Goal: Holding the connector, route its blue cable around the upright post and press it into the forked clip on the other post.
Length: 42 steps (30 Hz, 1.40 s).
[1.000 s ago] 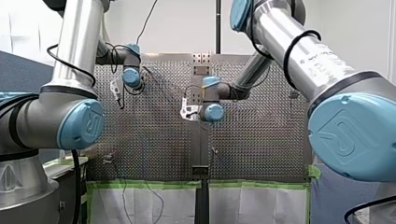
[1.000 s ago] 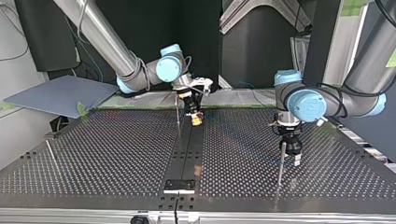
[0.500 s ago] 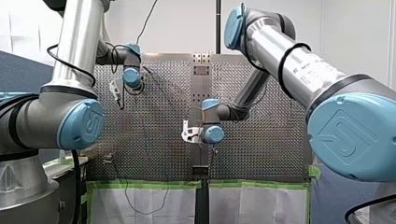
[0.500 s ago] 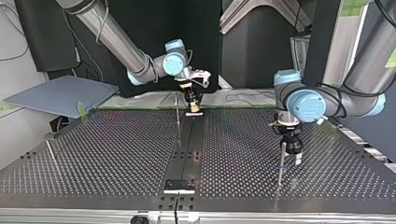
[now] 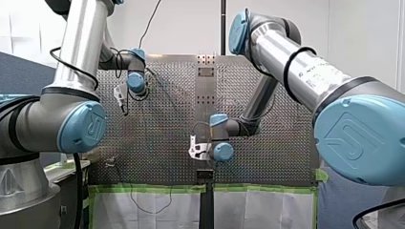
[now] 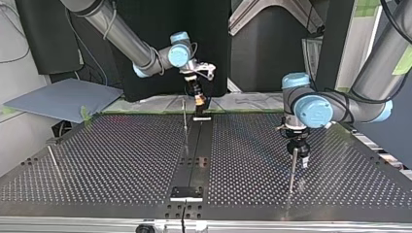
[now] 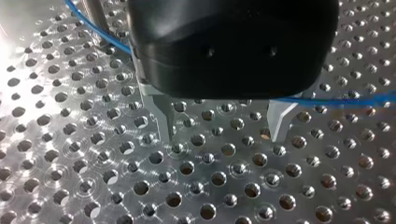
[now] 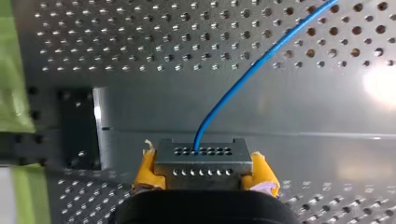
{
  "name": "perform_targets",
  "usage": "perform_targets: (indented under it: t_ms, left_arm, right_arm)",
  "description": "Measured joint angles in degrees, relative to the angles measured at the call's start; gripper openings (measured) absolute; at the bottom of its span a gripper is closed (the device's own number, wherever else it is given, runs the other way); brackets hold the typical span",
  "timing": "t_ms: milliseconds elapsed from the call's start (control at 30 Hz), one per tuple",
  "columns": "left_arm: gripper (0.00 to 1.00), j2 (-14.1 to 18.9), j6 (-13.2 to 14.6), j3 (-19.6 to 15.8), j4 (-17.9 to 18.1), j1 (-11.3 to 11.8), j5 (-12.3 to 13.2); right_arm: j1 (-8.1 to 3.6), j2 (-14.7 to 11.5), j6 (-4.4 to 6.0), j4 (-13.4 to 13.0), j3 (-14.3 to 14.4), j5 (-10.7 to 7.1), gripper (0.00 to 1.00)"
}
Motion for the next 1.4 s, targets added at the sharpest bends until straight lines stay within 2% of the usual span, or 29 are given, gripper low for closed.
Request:
perform_targets:
  t_ms: [100, 333, 600, 867, 1033, 1267, 1400]
  left_arm:
    - [1.0, -0.05, -0.05, -0.03, 0.02, -0.01, 0.0]
    - [1.0, -0.03, -0.1, -0.01, 0.08, -0.03, -0.09]
    - [1.0, -0.02, -0.11, -0.08, -0.12, -0.03, -0.15]
    - [1.0, -0.02, -0.11, -0.03, -0.14, -0.03, -0.2]
    - [1.0, -0.05, -0.1, -0.03, -0.04, -0.03, -0.21]
    - [1.0, -0.02, -0.11, -0.02, -0.08, -0.03, -0.21]
    - [1.0, -0.03, -0.11, -0.02, -0.1, -0.03, -0.21]
  right_arm:
    - [-0.09, 0.65, -0.03, -0.53, 0.7, 0.35, 0.0]
    - [-0.39, 4.07, -0.05, -2.24, 0.97, 2.67, 0.0]
    - [-1.88, 7.7, -0.08, -4.95, 0.98, 3.64, 0.0]
    - [-4.72, 11.7, -0.25, -8.36, 0.98, 5.65, 0.0]
    - [-6.88, 13.92, -0.73, -10.39, 0.98, 5.87, 0.0]
    - [-10.42, 17.54, -0.56, -13.88, 0.94, 5.89, 0.0]
    - [-11.61, 19.71, -0.38, -15.02, 0.91, 5.81, 0.0]
